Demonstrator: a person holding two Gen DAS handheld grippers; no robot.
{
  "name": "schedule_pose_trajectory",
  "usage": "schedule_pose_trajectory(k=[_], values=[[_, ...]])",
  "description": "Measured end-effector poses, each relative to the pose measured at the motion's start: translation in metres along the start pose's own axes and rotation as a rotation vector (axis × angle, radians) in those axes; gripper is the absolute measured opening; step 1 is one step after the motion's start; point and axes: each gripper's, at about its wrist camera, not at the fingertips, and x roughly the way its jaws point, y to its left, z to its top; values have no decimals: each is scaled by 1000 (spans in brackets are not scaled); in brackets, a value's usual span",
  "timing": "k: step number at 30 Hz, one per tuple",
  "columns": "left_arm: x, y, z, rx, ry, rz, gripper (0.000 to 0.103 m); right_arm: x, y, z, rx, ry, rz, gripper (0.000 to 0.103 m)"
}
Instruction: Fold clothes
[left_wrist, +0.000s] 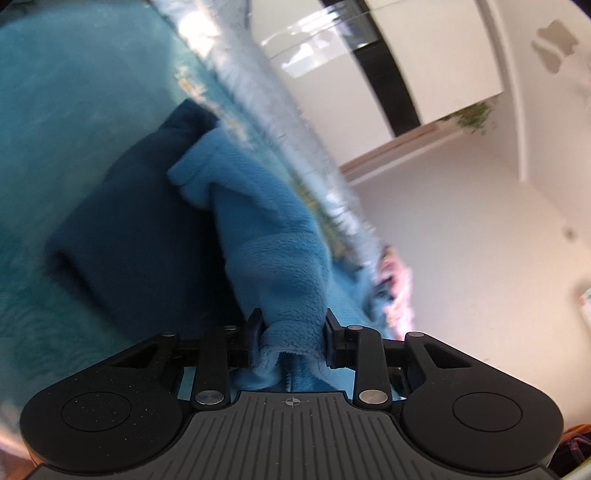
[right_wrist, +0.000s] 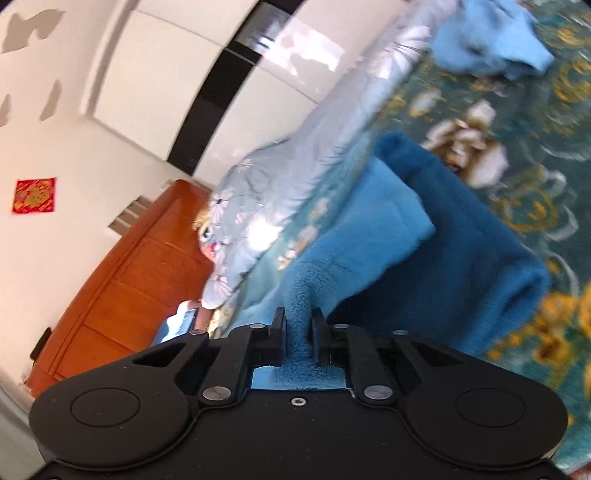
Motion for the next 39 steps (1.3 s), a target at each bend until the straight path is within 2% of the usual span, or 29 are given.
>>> schedule_pose_trajectory(k=[2,5,12,15,17,18,19,21,23,27,30,32,39], values=[[4,14,-5,-32,18,41,27,4,-10,-7,5,43,-62,14],[6,28,-10,-60,17,53,27,11,-22,-19,29,70,-98,11],[8,14,-6,56,41,115,27,16,-24,-22,35,79,-106,9],[4,5,-5,92,49,125,33,9,-15,-19,2,72,-94,22],[-6,-5,-7,160,43,142,50,-1,-8,-16,-35,45,-96,38],[-13,-11,-8,203,30,153,55,-8,-6,-14,-59,20,-105,50],[-19,-18,-9,251,6,166,59,-17,-5,-11,-86,-10,-118,54],[-28,-32,-10,326,-45,181,60,-34,-7,-8,-118,-71,-162,58],[-31,-45,-8,374,-84,184,60,-43,-20,-5,-77,-112,-218,58],[0,-82,-3,453,-73,182,58,-52,-45,-2,20,-174,-306,67],[27,-98,-8,519,-20,196,55,-55,-68,-5,88,-203,-258,71],[42,-105,-11,549,12,209,44,-50,-73,-3,89,-214,-236,71],[80,-107,-19,589,103,229,42,-31,-80,9,95,-201,-119,72]])
